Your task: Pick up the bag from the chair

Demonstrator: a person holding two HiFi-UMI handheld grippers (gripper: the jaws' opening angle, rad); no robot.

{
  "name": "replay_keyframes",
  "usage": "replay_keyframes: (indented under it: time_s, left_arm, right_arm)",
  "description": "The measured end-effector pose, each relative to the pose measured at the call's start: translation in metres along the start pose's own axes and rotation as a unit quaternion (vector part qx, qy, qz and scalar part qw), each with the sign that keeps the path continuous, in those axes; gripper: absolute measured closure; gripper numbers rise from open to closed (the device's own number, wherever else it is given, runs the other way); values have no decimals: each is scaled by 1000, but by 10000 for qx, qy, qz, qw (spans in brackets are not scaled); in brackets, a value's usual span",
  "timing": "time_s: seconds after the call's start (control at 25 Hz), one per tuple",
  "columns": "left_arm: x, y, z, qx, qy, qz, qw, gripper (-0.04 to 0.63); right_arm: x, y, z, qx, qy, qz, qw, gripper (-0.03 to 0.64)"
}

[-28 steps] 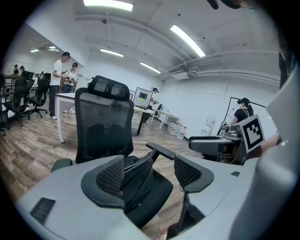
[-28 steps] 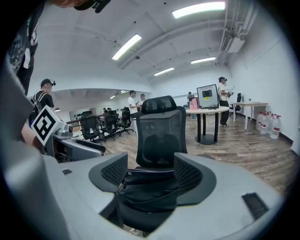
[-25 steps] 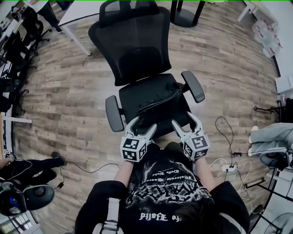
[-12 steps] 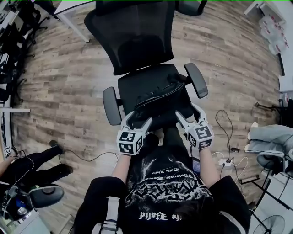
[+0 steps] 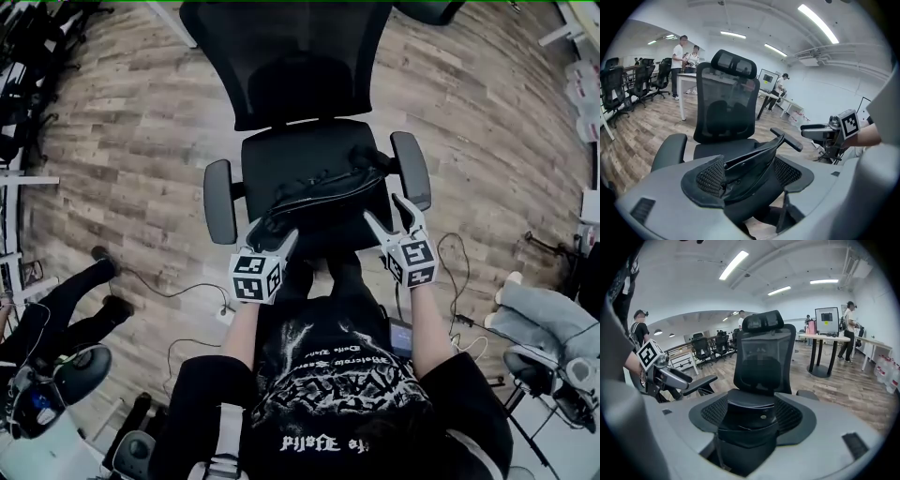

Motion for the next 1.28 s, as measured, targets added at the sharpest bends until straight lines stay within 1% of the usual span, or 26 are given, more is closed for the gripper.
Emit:
replay_keyframes:
  time_s: [0.2, 0.32, 0.36, 0.44, 0.52, 0.64, 0.8, 0.96, 1.04, 1.08, 1.12, 1.16, 1.2, 1.28]
  left_arm:
    - [-9, -6, -31, -262, 233, 147, 9993, 252]
    - [-16, -10, -44, -276, 414, 276, 9984, 252]
    - [-18, -12, -47, -274, 423, 315, 9982, 252]
    - [-19, -17, -53, -338, 331, 310, 9984, 252]
    - [-22, -23, -57, -477, 257, 197, 9983, 252]
    - [-35, -32, -65, -678, 244, 137, 9973, 252]
    - [-51, -38, -82, -866, 142, 212, 9959, 252]
    - [-60, -41, -99, -1015, -94, 37, 9948, 252]
    - [-59, -45, -107, -1072, -232, -43, 9940, 252]
    - [-60, -48, -111, -1096, -313, -46, 9935, 252]
    - [-61, -50, -114, -1111, -410, -26, 9930, 252]
    - [-62, -52, -119, -1119, -509, -13, 9924, 252]
    - [-64, -53, -124, -1127, -590, -38, 9919, 252]
    - [-70, -53, -133, -1145, -661, -203, 9910, 252]
  right_arm:
    - [23, -7, -37, -474, 225, 217, 9984, 296]
    - [39, -15, -53, -566, 206, 114, 9981, 295]
    - [44, -19, -57, -598, 197, 78, 9980, 295]
    - [54, -27, -62, -703, 200, 70, 9973, 295]
    - [57, -36, -68, -826, 238, 58, 9963, 295]
    - [56, -45, -85, -990, 332, 92, 9945, 295]
    - [68, -47, -109, -1071, 219, -32, 9940, 295]
    - [78, -50, -129, -1136, 123, 109, 9934, 295]
    - [81, -55, -135, -1120, 53, 37, 9937, 293]
    - [81, -58, -140, -1142, 71, -1, 9934, 282]
    - [79, -62, -145, -1198, 121, 8, 9927, 198]
    - [78, -65, -150, -1268, 180, 70, 9917, 181]
    - [78, -66, -155, -1315, 231, 161, 9909, 181]
    - [80, -64, -164, -1290, 326, 278, 9907, 181]
Point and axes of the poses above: the fingertips, and each gripper's own axes: z backward along the fingers, x to its right, y out of its top, the point moved 9 cm from there along z, backward along the fingers, and after that the axes turned 10 degrees about -z, right-handed, at the moved point
